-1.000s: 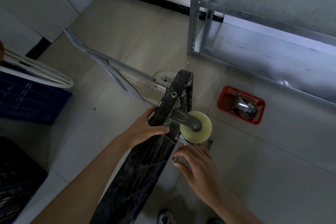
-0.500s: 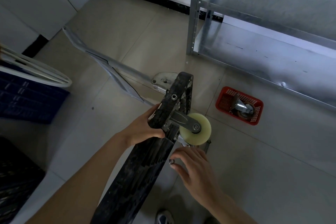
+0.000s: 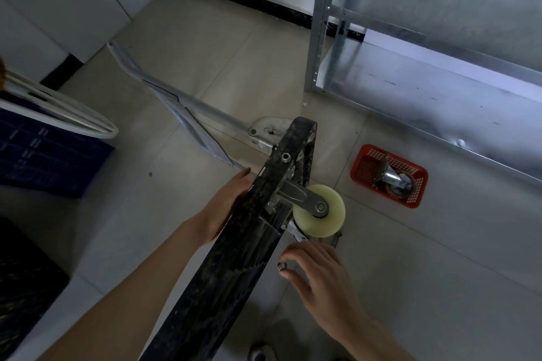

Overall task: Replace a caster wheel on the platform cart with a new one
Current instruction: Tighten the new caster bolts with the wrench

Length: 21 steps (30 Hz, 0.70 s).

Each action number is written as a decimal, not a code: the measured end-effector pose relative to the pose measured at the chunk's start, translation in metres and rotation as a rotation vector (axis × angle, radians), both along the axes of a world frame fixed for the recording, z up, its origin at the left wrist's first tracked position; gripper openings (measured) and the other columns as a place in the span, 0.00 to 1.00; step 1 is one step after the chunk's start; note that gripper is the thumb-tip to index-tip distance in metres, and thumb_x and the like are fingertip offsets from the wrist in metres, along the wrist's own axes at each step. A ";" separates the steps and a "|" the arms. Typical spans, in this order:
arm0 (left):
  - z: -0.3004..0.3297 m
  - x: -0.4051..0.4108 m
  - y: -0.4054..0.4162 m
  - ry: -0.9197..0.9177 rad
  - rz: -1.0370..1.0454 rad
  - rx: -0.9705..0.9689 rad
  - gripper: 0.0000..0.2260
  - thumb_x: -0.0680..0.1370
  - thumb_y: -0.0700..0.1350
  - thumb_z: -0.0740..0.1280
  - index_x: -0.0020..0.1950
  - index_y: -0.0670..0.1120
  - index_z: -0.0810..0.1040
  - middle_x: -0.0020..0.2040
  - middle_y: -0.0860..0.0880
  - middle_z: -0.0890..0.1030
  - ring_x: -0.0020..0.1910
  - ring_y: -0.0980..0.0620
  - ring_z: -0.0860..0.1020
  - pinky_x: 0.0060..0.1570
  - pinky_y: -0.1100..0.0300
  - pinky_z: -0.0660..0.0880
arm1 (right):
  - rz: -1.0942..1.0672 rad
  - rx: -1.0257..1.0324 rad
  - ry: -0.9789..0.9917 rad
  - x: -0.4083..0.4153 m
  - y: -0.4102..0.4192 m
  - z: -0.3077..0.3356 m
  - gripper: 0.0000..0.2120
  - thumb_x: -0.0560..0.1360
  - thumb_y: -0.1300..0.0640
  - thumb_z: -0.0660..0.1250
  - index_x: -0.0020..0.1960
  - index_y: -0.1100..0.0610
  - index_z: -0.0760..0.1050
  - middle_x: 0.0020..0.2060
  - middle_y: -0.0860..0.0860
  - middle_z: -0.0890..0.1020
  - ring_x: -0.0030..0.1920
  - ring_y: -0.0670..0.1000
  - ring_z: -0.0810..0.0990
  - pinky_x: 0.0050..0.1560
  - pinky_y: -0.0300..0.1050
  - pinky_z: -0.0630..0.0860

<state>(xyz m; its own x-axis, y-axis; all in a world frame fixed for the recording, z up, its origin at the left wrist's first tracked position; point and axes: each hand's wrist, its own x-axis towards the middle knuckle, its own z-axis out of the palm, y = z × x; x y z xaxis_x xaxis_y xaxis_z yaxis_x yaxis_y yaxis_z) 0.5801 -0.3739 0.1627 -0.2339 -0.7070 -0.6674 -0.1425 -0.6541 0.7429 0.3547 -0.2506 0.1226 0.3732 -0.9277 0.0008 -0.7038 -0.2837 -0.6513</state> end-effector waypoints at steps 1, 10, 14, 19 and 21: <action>0.001 0.000 -0.001 0.013 0.022 0.015 0.16 0.80 0.65 0.58 0.65 0.62 0.75 0.56 0.56 0.84 0.58 0.52 0.80 0.66 0.48 0.71 | 0.002 -0.001 0.002 0.000 0.001 -0.001 0.07 0.79 0.47 0.68 0.56 0.44 0.75 0.54 0.36 0.77 0.58 0.37 0.74 0.62 0.33 0.64; -0.023 0.012 -0.005 -0.118 -0.110 -0.141 0.17 0.82 0.38 0.64 0.69 0.53 0.72 0.53 0.51 0.86 0.54 0.51 0.84 0.55 0.60 0.80 | 0.050 -0.049 0.010 0.006 -0.003 -0.006 0.04 0.80 0.46 0.67 0.53 0.45 0.76 0.53 0.37 0.77 0.55 0.39 0.76 0.61 0.32 0.64; -0.035 0.015 -0.008 -0.095 -0.014 -0.167 0.17 0.78 0.36 0.69 0.62 0.54 0.77 0.52 0.44 0.86 0.51 0.43 0.84 0.55 0.49 0.81 | 0.057 -0.033 -0.010 0.013 -0.009 -0.007 0.06 0.82 0.45 0.65 0.55 0.46 0.77 0.54 0.38 0.78 0.56 0.40 0.77 0.60 0.38 0.69; -0.046 0.010 -0.010 -0.078 0.017 -0.191 0.16 0.76 0.35 0.72 0.58 0.52 0.78 0.50 0.43 0.85 0.49 0.47 0.85 0.50 0.54 0.81 | 0.074 -0.006 0.013 0.018 -0.013 -0.011 0.06 0.81 0.45 0.66 0.56 0.45 0.75 0.55 0.37 0.77 0.57 0.40 0.76 0.60 0.41 0.71; -0.048 0.008 -0.012 -0.061 0.024 -0.192 0.16 0.76 0.35 0.72 0.58 0.51 0.78 0.48 0.44 0.85 0.46 0.49 0.85 0.46 0.57 0.80 | 0.071 -0.004 0.015 0.019 -0.015 -0.011 0.06 0.81 0.45 0.66 0.56 0.45 0.75 0.55 0.37 0.77 0.57 0.40 0.76 0.60 0.40 0.70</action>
<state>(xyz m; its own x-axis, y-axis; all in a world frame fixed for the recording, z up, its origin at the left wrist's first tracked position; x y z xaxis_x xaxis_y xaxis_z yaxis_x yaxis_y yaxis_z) 0.5882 -0.3856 0.1146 -0.1791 -0.8276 -0.5320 -0.1772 -0.5048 0.8449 0.3734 -0.2653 0.1115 0.4377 -0.8991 -0.0013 -0.6914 -0.3356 -0.6398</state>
